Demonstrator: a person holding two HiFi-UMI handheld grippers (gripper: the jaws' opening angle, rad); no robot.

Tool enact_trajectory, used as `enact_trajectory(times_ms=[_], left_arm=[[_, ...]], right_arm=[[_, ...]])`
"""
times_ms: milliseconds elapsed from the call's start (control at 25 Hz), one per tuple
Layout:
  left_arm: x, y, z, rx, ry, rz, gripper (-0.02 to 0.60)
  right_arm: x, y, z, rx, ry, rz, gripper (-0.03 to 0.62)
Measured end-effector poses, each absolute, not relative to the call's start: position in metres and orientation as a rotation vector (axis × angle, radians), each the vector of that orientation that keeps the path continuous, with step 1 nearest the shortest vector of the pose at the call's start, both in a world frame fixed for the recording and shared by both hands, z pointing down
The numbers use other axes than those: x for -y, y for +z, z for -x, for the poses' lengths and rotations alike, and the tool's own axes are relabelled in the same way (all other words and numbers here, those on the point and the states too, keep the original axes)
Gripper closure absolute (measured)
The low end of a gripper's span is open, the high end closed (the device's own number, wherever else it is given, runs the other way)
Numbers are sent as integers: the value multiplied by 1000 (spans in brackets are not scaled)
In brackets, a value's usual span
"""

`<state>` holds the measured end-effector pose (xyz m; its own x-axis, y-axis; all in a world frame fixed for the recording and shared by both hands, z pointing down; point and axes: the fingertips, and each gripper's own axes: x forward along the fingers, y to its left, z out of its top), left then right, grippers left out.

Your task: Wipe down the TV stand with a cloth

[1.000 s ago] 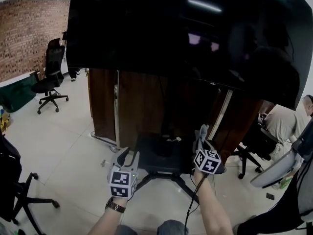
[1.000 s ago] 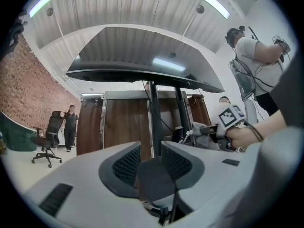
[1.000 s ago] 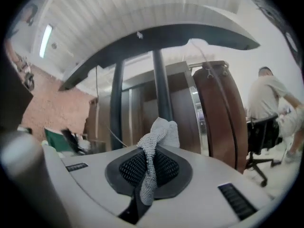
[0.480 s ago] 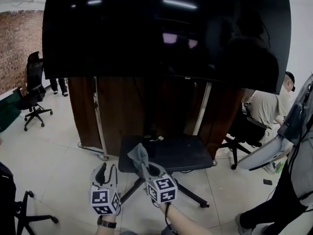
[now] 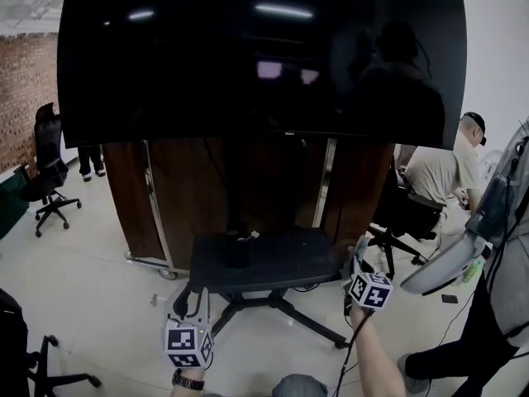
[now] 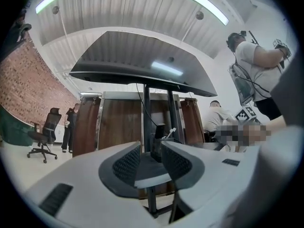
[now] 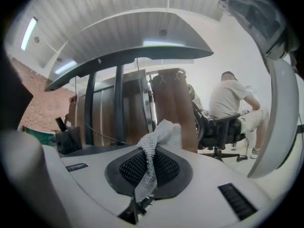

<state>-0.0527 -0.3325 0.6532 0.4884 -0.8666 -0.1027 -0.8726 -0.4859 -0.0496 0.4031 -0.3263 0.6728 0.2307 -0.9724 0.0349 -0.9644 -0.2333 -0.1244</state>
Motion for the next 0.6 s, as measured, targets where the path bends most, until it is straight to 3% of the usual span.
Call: enact_trajectory(times_ms=[160,320,400,600], left_arm=[[327,649,39,-1513,108,2634,436],[315,649,29,-1485,100,2641,436],[308,650,30,-1474,89,2637,436],[301,648,49,-1471,92,2608,436]], right_arm=[[362,632,-294,-2180,-72,2116,569],[421,643,-190,-2402,-255,1879,569],[433,666,-208,-2392,-319,1982,569],[398,679,-353,-2132,-286,2370,570]])
